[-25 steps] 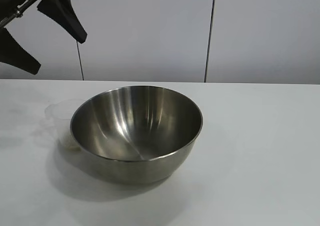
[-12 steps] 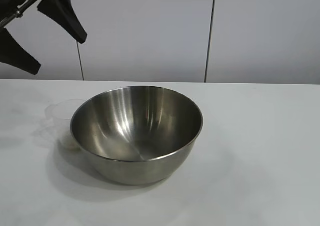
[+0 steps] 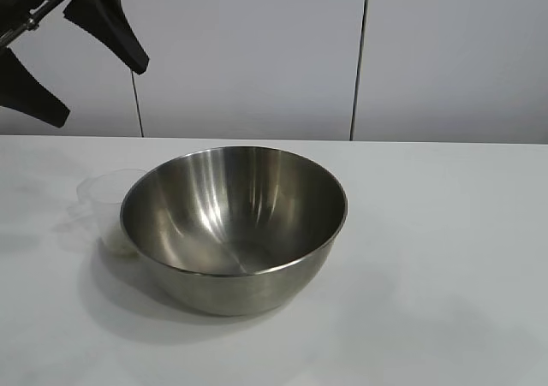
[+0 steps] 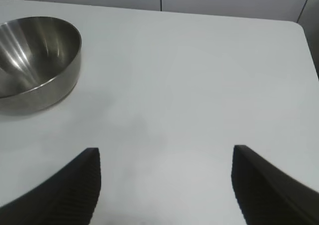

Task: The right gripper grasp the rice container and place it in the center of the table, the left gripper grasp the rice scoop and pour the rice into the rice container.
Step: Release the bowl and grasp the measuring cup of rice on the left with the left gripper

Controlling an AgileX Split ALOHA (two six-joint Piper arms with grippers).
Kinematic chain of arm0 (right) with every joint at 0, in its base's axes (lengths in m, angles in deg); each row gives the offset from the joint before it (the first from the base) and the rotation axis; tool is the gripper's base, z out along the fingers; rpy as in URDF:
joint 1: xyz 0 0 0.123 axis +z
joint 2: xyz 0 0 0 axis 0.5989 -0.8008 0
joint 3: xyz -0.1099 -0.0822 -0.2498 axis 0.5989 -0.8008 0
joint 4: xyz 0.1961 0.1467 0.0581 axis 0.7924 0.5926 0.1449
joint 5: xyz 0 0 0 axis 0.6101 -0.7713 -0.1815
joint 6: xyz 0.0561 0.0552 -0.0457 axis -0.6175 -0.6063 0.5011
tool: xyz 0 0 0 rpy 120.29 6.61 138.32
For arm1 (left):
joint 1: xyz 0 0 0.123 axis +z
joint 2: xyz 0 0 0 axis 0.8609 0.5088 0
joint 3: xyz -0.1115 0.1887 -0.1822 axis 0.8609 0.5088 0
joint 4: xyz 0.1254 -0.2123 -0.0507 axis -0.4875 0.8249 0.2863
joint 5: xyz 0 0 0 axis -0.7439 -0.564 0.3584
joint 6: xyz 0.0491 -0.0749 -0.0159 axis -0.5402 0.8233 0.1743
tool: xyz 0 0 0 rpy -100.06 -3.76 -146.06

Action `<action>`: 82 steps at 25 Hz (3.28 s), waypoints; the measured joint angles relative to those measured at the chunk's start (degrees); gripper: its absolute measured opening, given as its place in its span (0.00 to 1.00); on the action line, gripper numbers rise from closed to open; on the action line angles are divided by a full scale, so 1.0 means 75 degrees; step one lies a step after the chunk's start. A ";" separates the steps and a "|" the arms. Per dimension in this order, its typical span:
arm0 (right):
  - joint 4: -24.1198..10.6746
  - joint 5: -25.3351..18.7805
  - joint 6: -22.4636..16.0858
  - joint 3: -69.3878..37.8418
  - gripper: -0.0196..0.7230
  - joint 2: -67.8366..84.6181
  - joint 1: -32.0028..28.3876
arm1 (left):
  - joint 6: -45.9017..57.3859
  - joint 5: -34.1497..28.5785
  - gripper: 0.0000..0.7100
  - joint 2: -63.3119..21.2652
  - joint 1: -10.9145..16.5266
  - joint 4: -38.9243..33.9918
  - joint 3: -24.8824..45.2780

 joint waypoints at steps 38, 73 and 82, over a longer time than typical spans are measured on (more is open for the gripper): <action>-0.0059 -0.0007 -0.0065 -0.0156 0.70 0.0000 0.0000 | -0.0555 -0.0006 0.98 0.0000 0.0000 0.0015 -0.0109; -0.0059 0.0001 -0.0065 -0.0156 0.70 0.0000 0.0000 | -0.1907 0.8614 0.98 -0.5518 0.0000 -0.2273 0.6210; -0.0059 0.0001 -0.0065 -0.0156 0.70 0.0000 0.0000 | 0.0027 0.9449 0.98 -0.4192 0.0000 -0.2836 0.6890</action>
